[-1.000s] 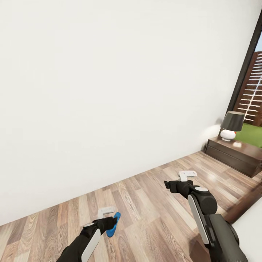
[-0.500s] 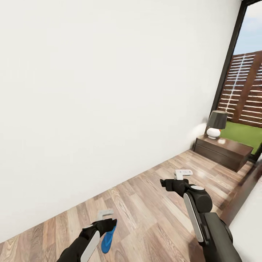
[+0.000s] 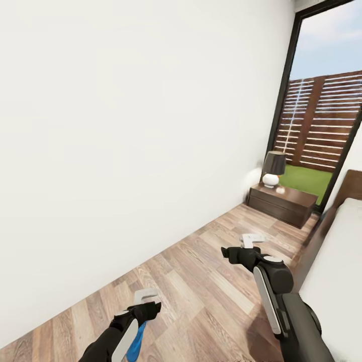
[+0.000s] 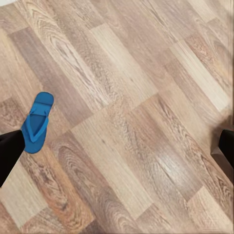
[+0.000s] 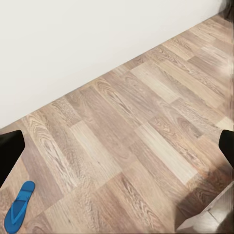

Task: In the bedroom, move the book from the bed onto either nightstand, and place the two sandals side by side next to the bed.

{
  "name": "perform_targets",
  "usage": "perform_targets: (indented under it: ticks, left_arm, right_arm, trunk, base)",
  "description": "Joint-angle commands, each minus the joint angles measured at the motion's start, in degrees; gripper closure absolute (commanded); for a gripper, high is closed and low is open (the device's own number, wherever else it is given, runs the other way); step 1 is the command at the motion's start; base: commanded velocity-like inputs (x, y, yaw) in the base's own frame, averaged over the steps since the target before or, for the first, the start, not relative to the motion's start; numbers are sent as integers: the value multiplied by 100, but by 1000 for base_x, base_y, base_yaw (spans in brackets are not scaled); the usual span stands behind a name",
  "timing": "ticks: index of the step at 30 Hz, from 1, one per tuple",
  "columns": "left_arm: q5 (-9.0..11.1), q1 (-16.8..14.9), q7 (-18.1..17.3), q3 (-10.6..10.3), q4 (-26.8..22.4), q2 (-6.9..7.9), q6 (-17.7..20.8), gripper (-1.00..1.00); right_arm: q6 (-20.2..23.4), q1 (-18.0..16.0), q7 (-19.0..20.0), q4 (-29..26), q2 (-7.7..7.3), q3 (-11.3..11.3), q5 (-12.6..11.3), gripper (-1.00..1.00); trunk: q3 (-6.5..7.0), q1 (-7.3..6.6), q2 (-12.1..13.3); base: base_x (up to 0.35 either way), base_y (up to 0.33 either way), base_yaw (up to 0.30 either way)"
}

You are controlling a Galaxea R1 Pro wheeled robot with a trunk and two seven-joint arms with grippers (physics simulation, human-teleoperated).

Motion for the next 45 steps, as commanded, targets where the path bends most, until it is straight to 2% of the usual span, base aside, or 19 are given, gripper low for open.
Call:
perform_targets:
  ticks: [1,16,29,39,45]
  left_arm:
    - [62,-1,60,-21,-13,5,21,-100]
    - [108,-8,97,34,-13,33,44,-100]
    - [79,-10,104,23,-12,20,48,-100]
    - [91,-10,101,33,-13,25,65,-100]
    - [104,-10,94,37,-12,29,74,-100]
  right_arm:
    - [25,-6,-3,-5,1,1,-2,-100]
    - [21,-14,-3,-4,-1,3,-2,-100]
    - [31,-19,-6,-4,-8,9,-2,-100]
    - [28,-10,-5,-2,-49,6,-2,-100]
    - [28,-14,-13,-2,-16,4,-2,-100]
  trunk:
    - [-4,0,-4]
    - [21,0,-4]
    - [23,0,-4]
    - [23,0,-4]
    - [25,0,-4]
  base:
    - [6,4,-258]
    - [96,66,-203]
    - [160,164,-22]
    - [-43,126,-1]
    - [-74,274,-18]
